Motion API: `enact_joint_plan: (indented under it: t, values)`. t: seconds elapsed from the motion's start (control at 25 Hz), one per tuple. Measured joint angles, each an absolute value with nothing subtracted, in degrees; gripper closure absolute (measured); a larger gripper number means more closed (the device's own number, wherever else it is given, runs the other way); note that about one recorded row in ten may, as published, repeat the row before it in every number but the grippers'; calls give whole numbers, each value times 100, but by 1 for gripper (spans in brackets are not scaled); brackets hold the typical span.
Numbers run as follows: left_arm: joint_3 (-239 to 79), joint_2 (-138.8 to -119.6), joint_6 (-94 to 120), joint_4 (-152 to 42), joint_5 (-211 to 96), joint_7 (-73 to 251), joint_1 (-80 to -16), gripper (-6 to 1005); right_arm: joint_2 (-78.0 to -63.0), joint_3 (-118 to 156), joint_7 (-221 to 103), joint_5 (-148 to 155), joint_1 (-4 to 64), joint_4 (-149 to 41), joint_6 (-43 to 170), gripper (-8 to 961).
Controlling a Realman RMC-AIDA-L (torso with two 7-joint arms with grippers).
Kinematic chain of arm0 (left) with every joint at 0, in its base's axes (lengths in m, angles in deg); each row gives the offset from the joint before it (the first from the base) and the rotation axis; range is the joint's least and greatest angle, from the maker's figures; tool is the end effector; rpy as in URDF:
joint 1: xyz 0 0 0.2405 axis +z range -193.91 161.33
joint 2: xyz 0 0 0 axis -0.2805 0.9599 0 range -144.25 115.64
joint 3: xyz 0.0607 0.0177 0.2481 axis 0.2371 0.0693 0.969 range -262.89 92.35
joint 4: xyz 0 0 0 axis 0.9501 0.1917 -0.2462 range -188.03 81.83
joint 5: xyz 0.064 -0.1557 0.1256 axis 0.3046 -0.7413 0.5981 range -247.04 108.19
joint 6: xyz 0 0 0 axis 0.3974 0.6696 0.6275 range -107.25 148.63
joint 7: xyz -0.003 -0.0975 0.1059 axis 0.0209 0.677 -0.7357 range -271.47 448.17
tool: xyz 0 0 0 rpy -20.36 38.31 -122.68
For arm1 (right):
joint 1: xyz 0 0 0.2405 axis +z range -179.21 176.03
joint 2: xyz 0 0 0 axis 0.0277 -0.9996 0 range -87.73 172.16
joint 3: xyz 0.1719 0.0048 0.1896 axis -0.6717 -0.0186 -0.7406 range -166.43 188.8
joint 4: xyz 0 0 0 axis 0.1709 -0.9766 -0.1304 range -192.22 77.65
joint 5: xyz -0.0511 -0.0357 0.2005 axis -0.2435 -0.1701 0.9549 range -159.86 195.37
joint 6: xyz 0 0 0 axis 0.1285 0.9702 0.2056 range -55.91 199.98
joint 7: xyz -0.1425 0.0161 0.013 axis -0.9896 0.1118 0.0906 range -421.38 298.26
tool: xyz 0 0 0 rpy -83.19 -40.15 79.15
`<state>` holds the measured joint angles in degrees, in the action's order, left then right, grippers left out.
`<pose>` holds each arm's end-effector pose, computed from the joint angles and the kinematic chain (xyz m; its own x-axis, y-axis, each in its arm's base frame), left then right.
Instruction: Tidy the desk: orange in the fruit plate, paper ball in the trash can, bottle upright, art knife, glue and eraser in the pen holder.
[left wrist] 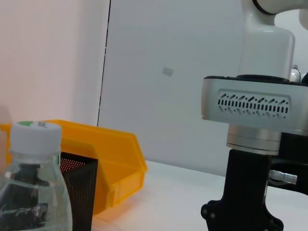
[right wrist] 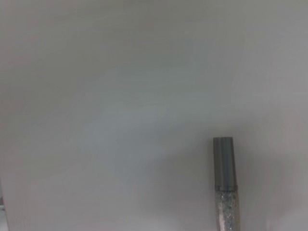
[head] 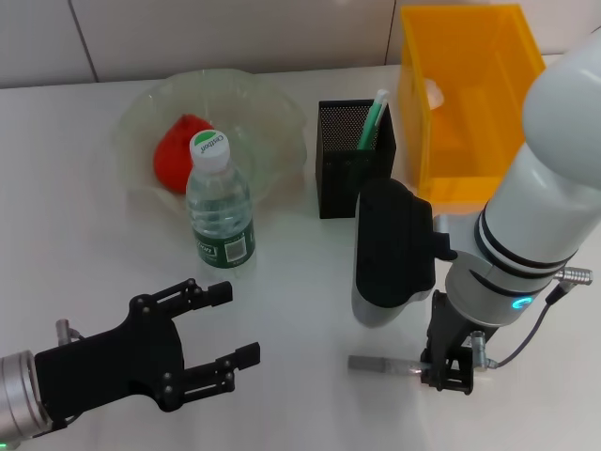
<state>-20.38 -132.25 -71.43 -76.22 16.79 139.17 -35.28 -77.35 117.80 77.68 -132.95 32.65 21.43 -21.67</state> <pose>-0.2811 0.2464 -0.0474 0.7472 0.1519 0.6471 0.3004 -0.9456 -0.1250 0.1716 0.2921 -0.0672 0.7469 -0.2086 0.6314 -0.1596 -0.9780 -0.1343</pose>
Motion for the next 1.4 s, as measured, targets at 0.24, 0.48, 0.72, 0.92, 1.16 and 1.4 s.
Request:
enact_joint_plan:
  t: [0.24,0.48,0.72,0.92,1.16,1.4]
  values:
    - [-1994,-13218,-7143,-7622,1679,13953,-3538,230,-7732,11761,7746,-13291,3275,2048,-2174,805]
    - [-1995,-13206,-7152,-7646,1679,14022,-3538,230,-7698,11546,7727,-13465,3111,2624,-2357,811]
    - [-1996,-13206,-7160,-7653,1679,14035,-3536,229,-7689,11331,7459,-14812,2792,3815,-2688,812]
    - [-1997,-13221,-7173,-7659,1680,14038,-3570,229,-7665,10570,6673,-14939,2702,5016,-2879,813]
    - [-1997,-13225,-7176,-7632,1679,14038,-3629,230,-7659,9886,5392,-14964,2573,5559,-2162,814]
    - [-1997,-13231,-7178,-7630,1679,14050,-3674,230,-7679,9804,3747,-14966,2261,5498,-841,814]
